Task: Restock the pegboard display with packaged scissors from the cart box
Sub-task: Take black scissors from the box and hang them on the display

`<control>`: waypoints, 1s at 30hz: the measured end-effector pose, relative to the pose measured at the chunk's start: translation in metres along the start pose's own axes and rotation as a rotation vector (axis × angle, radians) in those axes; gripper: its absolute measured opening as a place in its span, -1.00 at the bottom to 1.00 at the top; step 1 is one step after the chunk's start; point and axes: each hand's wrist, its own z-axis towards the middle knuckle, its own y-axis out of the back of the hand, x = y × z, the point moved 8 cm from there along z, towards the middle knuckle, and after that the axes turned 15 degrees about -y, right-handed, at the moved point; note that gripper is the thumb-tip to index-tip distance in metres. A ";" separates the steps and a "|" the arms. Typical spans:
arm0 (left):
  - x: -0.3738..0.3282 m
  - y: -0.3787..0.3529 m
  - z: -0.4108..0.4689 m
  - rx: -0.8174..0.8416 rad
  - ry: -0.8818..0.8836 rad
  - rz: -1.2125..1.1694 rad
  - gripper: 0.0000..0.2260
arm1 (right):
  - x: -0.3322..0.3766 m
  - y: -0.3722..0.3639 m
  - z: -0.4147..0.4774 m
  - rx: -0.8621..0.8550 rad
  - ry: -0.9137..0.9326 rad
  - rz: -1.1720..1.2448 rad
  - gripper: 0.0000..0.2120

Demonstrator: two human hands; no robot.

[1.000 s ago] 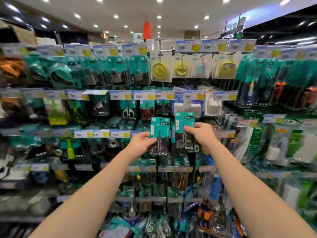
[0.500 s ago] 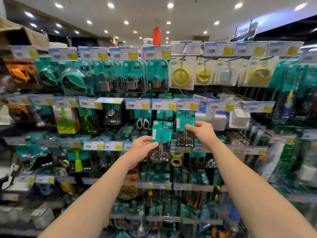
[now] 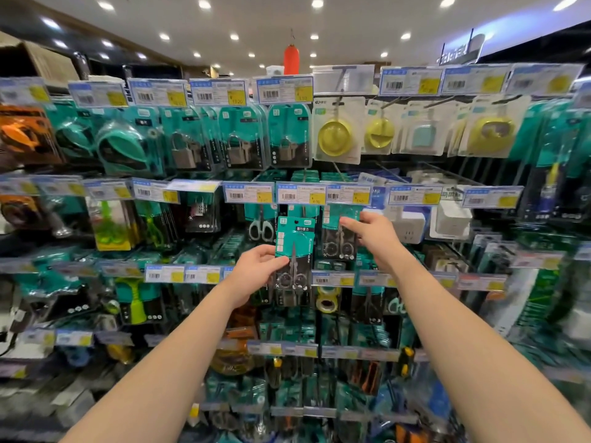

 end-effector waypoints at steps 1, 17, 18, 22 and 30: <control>-0.001 -0.001 0.002 -0.001 -0.006 -0.001 -0.74 | 0.000 0.000 0.002 0.016 0.003 0.003 -0.11; -0.012 -0.019 0.007 0.020 -0.021 -0.025 -0.78 | -0.002 -0.002 0.012 0.055 -0.045 0.098 -0.64; -0.012 -0.020 0.007 0.018 -0.023 -0.032 -0.79 | 0.000 -0.001 0.013 0.053 -0.045 0.099 -0.64; -0.012 -0.024 0.013 0.017 -0.031 -0.035 -0.78 | 0.004 0.000 0.021 0.006 -0.100 0.087 -0.83; -0.008 -0.038 0.023 0.007 -0.015 -0.037 -0.73 | 0.005 -0.005 0.037 -0.125 -0.132 0.037 -0.40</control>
